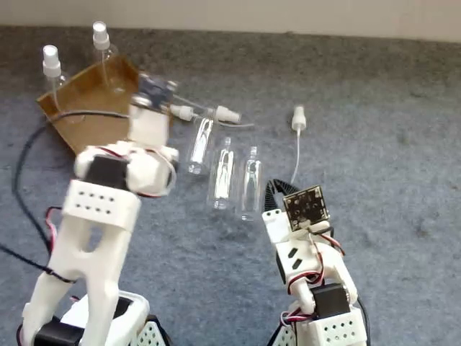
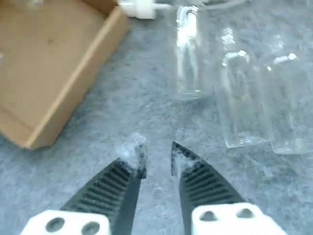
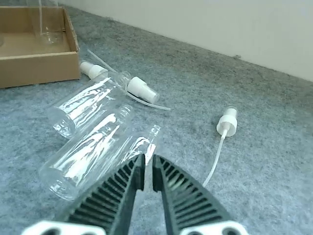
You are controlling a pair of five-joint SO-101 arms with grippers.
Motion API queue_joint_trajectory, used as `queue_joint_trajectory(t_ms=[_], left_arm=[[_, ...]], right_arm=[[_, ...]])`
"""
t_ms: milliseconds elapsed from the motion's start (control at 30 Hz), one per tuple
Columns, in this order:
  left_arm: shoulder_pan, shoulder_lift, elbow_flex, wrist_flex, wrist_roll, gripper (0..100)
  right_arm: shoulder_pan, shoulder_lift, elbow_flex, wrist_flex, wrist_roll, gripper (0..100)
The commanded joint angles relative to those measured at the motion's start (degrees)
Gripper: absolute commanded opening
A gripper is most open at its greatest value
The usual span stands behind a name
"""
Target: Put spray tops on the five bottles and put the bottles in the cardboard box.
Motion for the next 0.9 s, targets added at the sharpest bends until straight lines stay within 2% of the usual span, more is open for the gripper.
queue_joint_trajectory(t_ms=[0, 100, 233, 433, 567, 633, 733, 867], left_arm=[[4.26, -2.33, 8.13, -10.37, 0.09, 0], [4.18, -2.42, 13.67, -14.68, 0.09, 0], [4.53, -2.42, 14.11, -14.95, 0.09, 0], [4.62, -1.89, 7.43, -13.98, 0.09, 0], [4.26, -1.71, -0.57, -9.14, -0.18, 1], [4.53, -1.63, -5.85, -4.57, -0.18, 6], [4.53, 1.71, -14.11, 1.85, 0.00, 18], [4.18, 10.15, -22.37, 5.89, 0.00, 29]], right_arm=[[2.68, -0.40, 6.37, -1.54, -0.62, 2.3], [3.38, -0.40, 6.46, -2.33, -0.70, 2.3], [3.56, -0.13, 6.46, -2.59, -0.70, 2.3], [3.56, 0.04, 6.46, -2.51, -0.70, 2.3], [3.56, 0.04, 6.46, -2.51, -0.70, 2.3], [3.56, 0.04, 6.46, -2.51, -0.70, 2.3], [3.56, 0.04, 6.46, -2.51, -0.70, 2.3], [3.56, 0.04, 6.46, -2.51, -0.70, 2.3]])
